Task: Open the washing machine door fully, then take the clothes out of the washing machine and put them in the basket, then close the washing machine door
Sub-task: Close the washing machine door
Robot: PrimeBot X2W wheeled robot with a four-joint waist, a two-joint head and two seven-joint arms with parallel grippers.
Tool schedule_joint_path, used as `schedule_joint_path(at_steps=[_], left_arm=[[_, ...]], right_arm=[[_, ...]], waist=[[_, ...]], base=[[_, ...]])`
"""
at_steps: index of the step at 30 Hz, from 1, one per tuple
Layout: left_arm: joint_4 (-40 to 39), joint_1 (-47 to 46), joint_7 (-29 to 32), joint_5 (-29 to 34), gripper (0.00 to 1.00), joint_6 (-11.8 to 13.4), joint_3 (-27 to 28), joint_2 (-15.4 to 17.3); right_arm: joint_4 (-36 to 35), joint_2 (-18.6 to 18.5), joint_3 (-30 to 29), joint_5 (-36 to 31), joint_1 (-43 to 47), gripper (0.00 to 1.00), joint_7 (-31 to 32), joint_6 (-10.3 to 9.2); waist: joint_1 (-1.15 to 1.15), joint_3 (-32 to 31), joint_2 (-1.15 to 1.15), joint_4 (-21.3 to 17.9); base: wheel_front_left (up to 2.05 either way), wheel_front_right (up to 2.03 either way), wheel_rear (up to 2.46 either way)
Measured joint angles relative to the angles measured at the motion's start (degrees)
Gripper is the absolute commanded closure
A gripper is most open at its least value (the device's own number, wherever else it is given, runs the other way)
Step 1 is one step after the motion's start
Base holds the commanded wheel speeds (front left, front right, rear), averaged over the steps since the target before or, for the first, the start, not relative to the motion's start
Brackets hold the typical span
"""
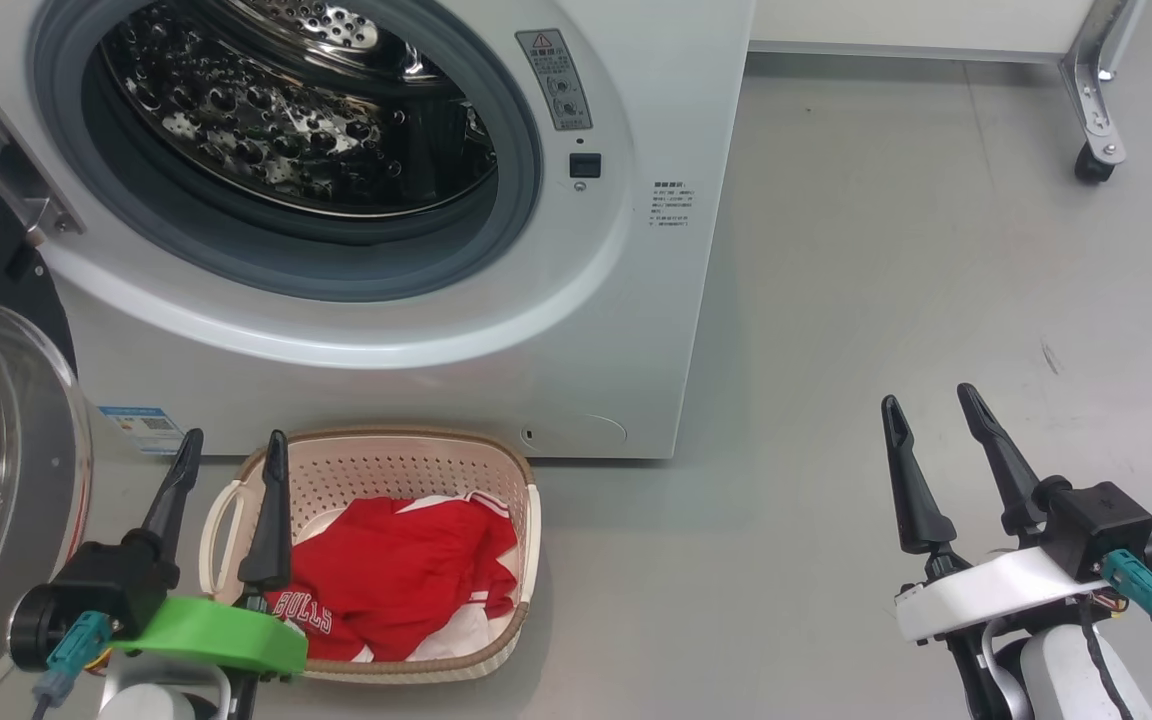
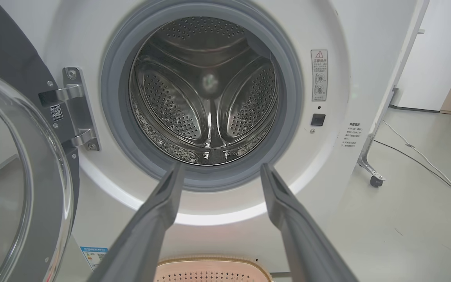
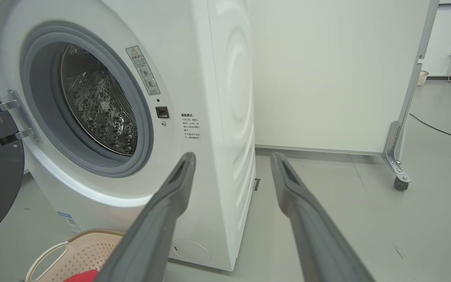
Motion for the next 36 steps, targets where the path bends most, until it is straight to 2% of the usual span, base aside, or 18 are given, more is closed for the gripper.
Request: schedule_joint_path(at_steps=[19, 36], left_arm=[[-0.3, 0.0, 0.0, 0.0, 0.0, 0.0, 0.0, -0.1], [-0.3, 0.1, 0.0, 0.4, 0.0, -0.1, 0.1, -0.1]], right_arm=[[0.4, 0.1, 0.4, 0.0, 0.0, 0.0, 0.0, 0.0], [0.8, 0.1, 0.9, 0.0, 0.0, 0.0, 0.0, 0.0]], waist=[[0.0, -0.1, 0.0, 0.2], [0.0, -1.0, 0.0, 0.2]], base=[[-1.16, 1.16, 0.0], [-0.52, 0.52, 0.0]])
